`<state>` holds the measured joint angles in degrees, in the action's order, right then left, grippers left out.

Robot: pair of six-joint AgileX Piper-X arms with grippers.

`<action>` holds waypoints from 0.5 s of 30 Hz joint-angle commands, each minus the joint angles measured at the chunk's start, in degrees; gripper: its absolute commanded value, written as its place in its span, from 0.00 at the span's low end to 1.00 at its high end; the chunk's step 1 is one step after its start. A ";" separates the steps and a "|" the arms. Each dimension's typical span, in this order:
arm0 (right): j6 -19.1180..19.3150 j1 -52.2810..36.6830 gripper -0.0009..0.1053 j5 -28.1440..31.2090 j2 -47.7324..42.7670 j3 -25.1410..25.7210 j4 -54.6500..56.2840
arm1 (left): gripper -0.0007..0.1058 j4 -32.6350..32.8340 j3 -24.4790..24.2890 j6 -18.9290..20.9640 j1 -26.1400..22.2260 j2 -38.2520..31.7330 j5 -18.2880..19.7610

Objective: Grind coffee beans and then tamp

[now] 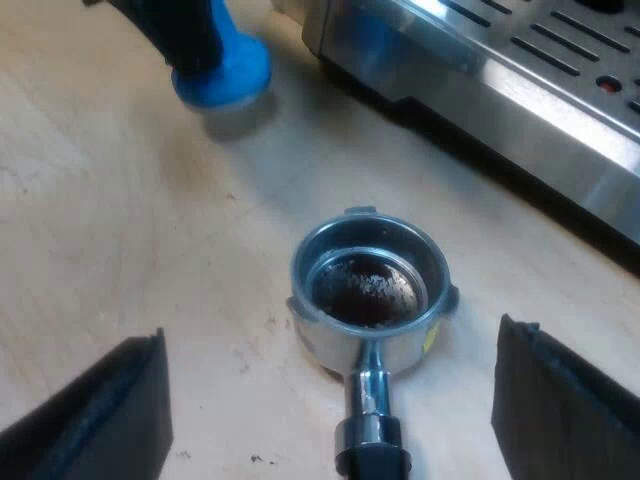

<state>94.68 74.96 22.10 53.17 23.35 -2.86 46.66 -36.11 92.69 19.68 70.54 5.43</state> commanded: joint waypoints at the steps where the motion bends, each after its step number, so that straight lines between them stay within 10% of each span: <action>1: 0.72 -0.21 0.65 -0.47 -0.17 0.36 -0.41 | 0.01 -0.15 0.07 -0.36 -0.08 1.45 -1.07; 7: 0.43 -0.21 0.65 -0.47 -0.17 0.36 -0.41 | 0.07 -0.12 0.07 -0.36 -0.08 2.25 -2.21; 15: 0.43 -0.21 0.65 -1.12 -0.17 0.36 -0.41 | 0.59 -0.12 0.07 -0.36 -0.08 2.25 -2.21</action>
<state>94.68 74.97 21.82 53.17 23.35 -2.86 46.37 -36.11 92.30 19.68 73.08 3.72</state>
